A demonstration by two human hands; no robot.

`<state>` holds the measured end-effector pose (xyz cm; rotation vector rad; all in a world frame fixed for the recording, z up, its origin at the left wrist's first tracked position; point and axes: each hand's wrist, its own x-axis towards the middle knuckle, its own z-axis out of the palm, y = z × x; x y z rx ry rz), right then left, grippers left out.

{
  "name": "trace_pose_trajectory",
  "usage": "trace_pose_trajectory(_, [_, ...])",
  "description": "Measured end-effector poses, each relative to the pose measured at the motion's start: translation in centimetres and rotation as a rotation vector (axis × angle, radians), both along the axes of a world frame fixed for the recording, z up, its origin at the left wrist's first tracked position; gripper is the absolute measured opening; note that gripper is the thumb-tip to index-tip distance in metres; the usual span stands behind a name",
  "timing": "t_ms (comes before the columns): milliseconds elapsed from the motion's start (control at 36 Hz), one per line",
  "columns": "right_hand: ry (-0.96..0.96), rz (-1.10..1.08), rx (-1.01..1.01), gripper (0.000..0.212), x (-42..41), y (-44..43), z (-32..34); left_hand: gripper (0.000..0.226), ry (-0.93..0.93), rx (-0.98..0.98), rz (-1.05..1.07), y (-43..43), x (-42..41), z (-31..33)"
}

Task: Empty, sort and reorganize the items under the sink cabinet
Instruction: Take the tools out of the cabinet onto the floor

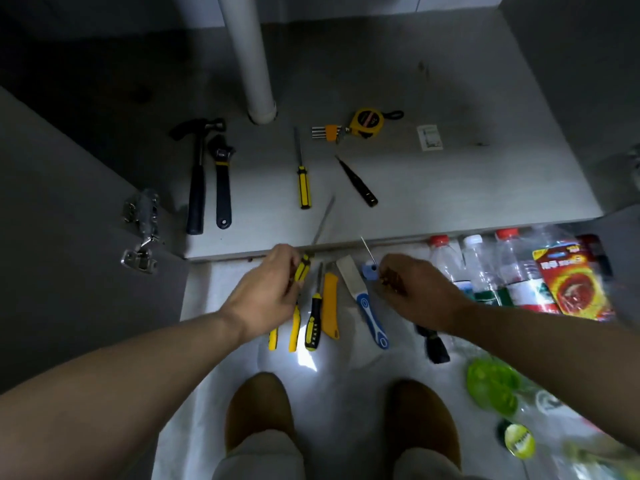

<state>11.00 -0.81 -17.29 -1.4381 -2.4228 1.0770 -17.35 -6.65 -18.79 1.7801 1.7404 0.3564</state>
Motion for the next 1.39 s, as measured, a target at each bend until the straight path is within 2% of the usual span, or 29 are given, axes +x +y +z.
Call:
trace_pose_trajectory(139, [-0.425, -0.098, -0.187, 0.007, 2.9, -1.6, -3.1, 0.025, 0.004, -0.253, -0.129, -1.9, 0.9, -1.3])
trace_pose_trajectory(222, [-0.56, -0.15, -0.268, 0.006, 2.9, -1.4, -3.8, 0.026, 0.005, -0.415, -0.139, -2.4, 1.7, -2.1])
trace_pose_trajectory(333, [-0.719, -0.057, -0.278, 0.025, 2.3, -0.7, -4.1, 0.025, -0.177, -0.715, 0.016, -3.4, 3.9, -3.3])
trace_pose_trajectory(472, [-0.657, -0.184, -0.294, 0.04, 2.6, -0.2, -5.0, 0.046, -0.337, -0.94, 0.117, -3.7, 7.7, -4.8])
trace_pose_trajectory(583, [-0.473, -0.277, -0.271, 0.022, 2.8, -0.2, -5.1, 0.05, -0.446, -1.029, 0.218, -3.1, 10.1, -4.7])
trace_pose_trajectory(667, [-0.388, -0.275, -0.258, 0.022, 2.8, -0.3, -5.0, 0.039, -0.45, -1.048, 0.306, -2.3, 10.9, -4.5])
trace_pose_trajectory(778, [-0.333, -0.246, -0.241, 0.018, 2.7, -0.4, -4.9, 0.027, -0.447, -1.009, 0.352, -1.6, 10.8, -4.0])
trace_pose_trajectory(861, [-0.303, -0.24, -0.246, 0.016, 2.7, -0.1, -5.1, 0.024, -0.349, -0.952, 0.256, -1.4, 10.4, -3.7])
trace_pose_trajectory(972, [-0.235, -0.28, -0.212, 0.013, 1.9, 0.3, -4.4, 0.014, -0.325, -0.922, 0.216, -1.2, 9.6, -2.2])
trace_pose_trajectory(1028, [-0.198, -0.262, -0.111, 0.009, 1.4, 0.6, -3.9, 0.012, -0.299, -0.771, 0.187, -1.1, 8.9, -1.2])
trace_pose_trajectory(1111, [-0.03, -0.233, 0.023, 0.011, 0.4, 1.2, -2.8, 0.004, -0.148, -0.356, 0.078, 0.1, 7.6, 0.3])
trace_pose_trajectory(1167, [0.085, -0.216, 0.124, 0.013, -0.5, 2.1, -1.8, 0.005, -0.054, -0.055, 0.049, 1.6, 6.7, 1.1])
trace_pose_trajectory(1250, [0.123, -0.202, 0.282, 0.023, -2.1, 4.2, -0.7, 0.018, 0.026, 0.274, 0.11, 4.6, 4.9, 1.7])
trace_pose_trajectory(1306, [0.118, -0.227, 0.306, 0.033, -3.0, 6.0, -0.2, 0.035, 0.119, 0.344, 0.183, 6.9, 3.7, 1.8])
trace_pose_trajectory(1389, [0.044, -0.219, 0.27, 0.048, -4.4, 8.8, 0.2, 0.049, 0.142, 0.242, 0.267, 9.5, 2.7, 1.6])
